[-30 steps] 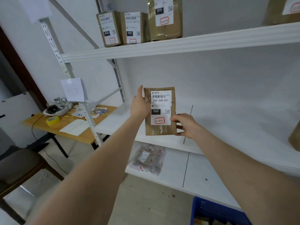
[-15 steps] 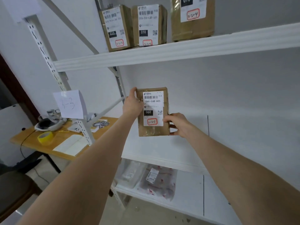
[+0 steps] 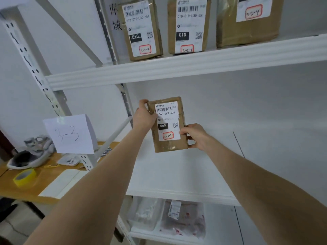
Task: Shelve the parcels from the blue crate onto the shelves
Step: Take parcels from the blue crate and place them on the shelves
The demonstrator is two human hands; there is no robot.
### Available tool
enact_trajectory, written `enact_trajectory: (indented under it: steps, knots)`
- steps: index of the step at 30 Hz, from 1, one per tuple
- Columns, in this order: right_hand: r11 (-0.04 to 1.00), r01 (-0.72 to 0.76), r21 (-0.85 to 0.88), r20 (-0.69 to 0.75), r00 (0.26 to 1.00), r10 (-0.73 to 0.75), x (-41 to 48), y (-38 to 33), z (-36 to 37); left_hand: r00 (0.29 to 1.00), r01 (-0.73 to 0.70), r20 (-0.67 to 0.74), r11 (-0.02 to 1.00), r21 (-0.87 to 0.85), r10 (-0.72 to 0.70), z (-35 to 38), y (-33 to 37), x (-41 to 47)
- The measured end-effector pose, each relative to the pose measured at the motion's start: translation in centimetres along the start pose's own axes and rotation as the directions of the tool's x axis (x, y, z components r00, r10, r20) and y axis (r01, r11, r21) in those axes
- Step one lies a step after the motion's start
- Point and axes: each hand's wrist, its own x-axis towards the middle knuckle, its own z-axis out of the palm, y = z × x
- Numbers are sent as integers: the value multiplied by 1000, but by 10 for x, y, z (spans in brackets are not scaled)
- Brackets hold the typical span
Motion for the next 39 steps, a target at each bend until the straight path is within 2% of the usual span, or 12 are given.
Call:
enact_trajectory:
  steps: [9,17,22,27,31,39]
  knots:
    - [998,9,63,-191,982,3,-7,-5,81,968,-186,163,982,-42,191,-49,-47,45]
    - [997,18,72,-207,978,-3,-44,-17,109,926,-227,261,955,-191,272,-98,-51,39]
    - [998,59,34,-174,983,-53,-83,-30,116,924,-265,220,940,-216,311,-132,-40,11]
    - [991,135,-22,-199,970,-137,-125,-51,116,913,-348,147,915,-204,380,-168,-15,-15]
    - [971,229,-68,-231,943,-238,-156,-75,119,903,-407,60,892,-196,425,-203,9,-26]
    - [880,473,-42,-251,847,-468,-191,-157,132,819,-572,-157,808,-139,552,-271,68,-18]
